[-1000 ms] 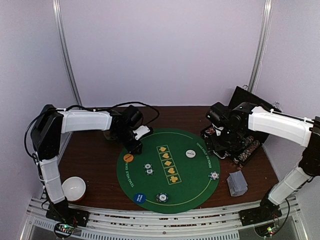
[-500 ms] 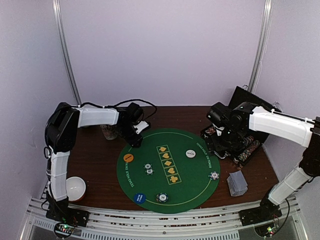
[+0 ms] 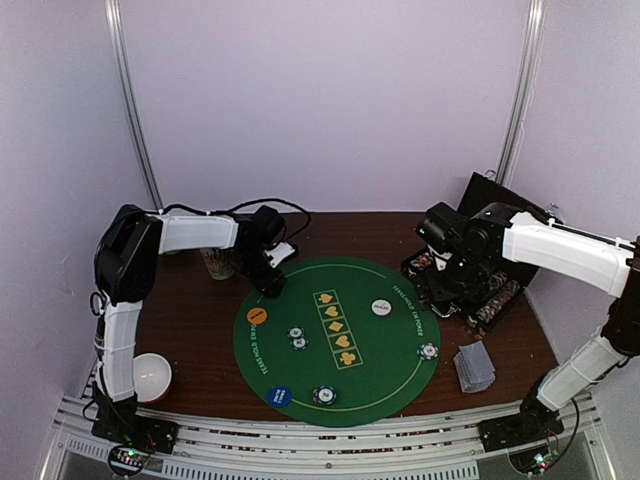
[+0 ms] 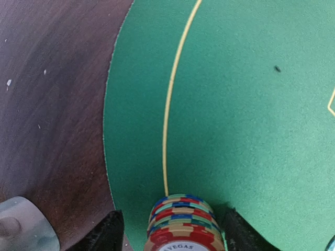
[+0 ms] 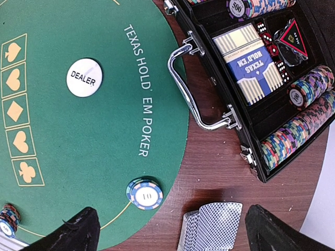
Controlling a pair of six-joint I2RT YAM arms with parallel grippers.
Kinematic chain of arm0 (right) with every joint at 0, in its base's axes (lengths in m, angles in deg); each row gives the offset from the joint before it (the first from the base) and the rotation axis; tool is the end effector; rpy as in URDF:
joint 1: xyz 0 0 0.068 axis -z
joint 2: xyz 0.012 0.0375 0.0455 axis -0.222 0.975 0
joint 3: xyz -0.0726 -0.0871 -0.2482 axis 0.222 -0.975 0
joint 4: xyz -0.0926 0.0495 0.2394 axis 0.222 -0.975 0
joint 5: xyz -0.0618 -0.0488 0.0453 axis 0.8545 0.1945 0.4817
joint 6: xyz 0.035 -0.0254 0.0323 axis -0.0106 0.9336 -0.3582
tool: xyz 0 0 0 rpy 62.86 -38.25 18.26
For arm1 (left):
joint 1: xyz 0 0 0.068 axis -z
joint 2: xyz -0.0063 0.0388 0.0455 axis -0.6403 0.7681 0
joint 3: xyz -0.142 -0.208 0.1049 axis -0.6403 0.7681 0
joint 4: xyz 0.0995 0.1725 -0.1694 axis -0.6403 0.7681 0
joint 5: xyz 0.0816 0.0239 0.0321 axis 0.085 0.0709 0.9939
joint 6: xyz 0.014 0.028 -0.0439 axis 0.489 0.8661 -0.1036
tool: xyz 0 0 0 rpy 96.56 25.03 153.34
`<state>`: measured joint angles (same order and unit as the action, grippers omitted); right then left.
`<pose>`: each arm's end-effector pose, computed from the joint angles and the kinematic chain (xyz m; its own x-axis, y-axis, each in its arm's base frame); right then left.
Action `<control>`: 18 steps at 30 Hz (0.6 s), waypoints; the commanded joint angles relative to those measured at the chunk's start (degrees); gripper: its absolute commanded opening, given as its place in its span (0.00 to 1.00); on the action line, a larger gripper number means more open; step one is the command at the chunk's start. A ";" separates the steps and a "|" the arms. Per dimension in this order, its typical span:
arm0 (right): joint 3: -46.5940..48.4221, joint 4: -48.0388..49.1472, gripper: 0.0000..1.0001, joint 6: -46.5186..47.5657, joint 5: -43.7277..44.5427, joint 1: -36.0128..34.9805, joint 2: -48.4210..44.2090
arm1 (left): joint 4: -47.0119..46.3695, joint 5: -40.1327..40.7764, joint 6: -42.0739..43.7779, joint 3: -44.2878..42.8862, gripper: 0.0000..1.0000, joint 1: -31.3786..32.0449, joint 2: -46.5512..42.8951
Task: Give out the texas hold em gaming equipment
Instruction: Place the poker chips pile at the big blind area.
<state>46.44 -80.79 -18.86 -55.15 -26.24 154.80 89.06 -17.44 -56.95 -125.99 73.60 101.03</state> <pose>0.2252 0.1743 0.2737 -0.9170 -0.1244 -0.3789 -0.1392 0.9902 0.0120 0.3725 -0.2470 0.1533 -0.7265 0.6039 -0.3278 0.6140 0.7847 0.0849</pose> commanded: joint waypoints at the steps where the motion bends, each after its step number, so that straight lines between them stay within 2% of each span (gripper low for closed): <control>1: 0.14 -1.83 1.00 -0.55 0.54 0.38 -1.09 | -0.44 -2.79 0.74 -1.56 0.75 -0.38 -0.34; 6: -0.06 -1.60 1.00 -0.58 0.18 0.38 -1.07 | -1.14 -4.48 0.28 -2.17 0.87 0.35 -4.70; 12: -2.58 1.20 0.96 -0.50 -4.48 -0.01 0.52 | -2.56 -4.17 0.85 -2.37 0.89 2.95 -13.65; 15: -5.35 2.53 0.91 -1.97 -6.64 -2.22 3.04 | -3.33 -4.77 1.81 -0.29 0.89 5.53 -18.77; 18: -7.87 4.50 0.91 -3.11 -8.46 -4.29 4.70 | -3.12 -7.34 3.25 3.82 0.88 9.04 -23.48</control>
<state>41.90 -78.01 -19.94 -59.81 -28.03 157.01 87.47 -21.02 -56.06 -125.88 78.51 83.48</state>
